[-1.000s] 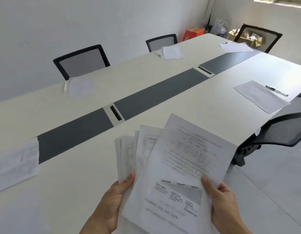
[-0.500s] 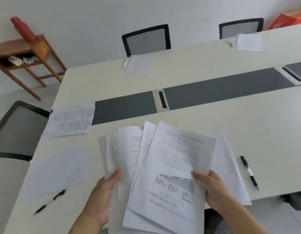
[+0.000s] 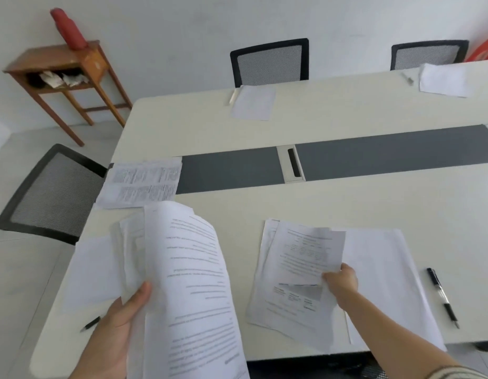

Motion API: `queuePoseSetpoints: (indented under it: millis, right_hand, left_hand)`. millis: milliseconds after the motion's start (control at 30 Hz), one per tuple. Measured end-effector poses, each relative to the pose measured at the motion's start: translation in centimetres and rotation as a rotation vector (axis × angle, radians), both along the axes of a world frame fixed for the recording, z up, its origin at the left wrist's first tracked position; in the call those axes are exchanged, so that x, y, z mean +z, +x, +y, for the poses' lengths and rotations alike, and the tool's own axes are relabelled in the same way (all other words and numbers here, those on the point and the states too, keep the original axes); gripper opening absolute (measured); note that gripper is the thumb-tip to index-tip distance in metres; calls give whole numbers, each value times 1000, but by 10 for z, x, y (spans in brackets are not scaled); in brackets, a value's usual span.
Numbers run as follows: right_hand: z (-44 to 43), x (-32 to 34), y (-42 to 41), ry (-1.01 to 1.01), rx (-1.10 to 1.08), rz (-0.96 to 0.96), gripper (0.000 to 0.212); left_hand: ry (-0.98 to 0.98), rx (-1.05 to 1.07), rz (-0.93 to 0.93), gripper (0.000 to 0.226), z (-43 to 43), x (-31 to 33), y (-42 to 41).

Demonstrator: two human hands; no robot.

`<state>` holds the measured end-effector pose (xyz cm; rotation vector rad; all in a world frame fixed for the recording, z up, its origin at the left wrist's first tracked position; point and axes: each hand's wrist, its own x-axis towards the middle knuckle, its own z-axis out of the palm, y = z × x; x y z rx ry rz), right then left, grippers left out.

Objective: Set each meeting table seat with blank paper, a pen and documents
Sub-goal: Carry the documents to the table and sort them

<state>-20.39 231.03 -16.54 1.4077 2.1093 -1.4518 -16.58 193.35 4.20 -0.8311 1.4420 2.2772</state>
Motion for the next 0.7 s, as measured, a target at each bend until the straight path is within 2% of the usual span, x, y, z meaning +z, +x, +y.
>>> queuePoseSetpoints:
  millis: [133,200,300,367,433,500,600,700]
  right_hand:
    - [-4,32,21,262,173,0,63]
    - [-8,54,36,216,185,123,62]
    - [-24,96,64,-236,138,249,65]
    - [-35,110,86,-577,98,241,68]
    - [-39,119,109,-849,81,288,62]
    - [-36,133,132,-959,-52,352,56]
    - [-11,152,174,-786,-226,489,54]
    - [25,164,225,-562,-325,601,53]
  left_hand:
    - [40,-104,-11,39,13,-1,-9]
    - [68,-203,-13,36,28,-3,-16]
    - [113,-362,-15,31,61,0,-22]
    - [169,-494,-6,44,85,1,-23]
    - [172,-604,12,61,108,5,-21]
    - [113,-651,56,45,129,5,-16]
    - [0,-688,121,36,167,7,1]
    - [7,-734,120,28,211,9,36]
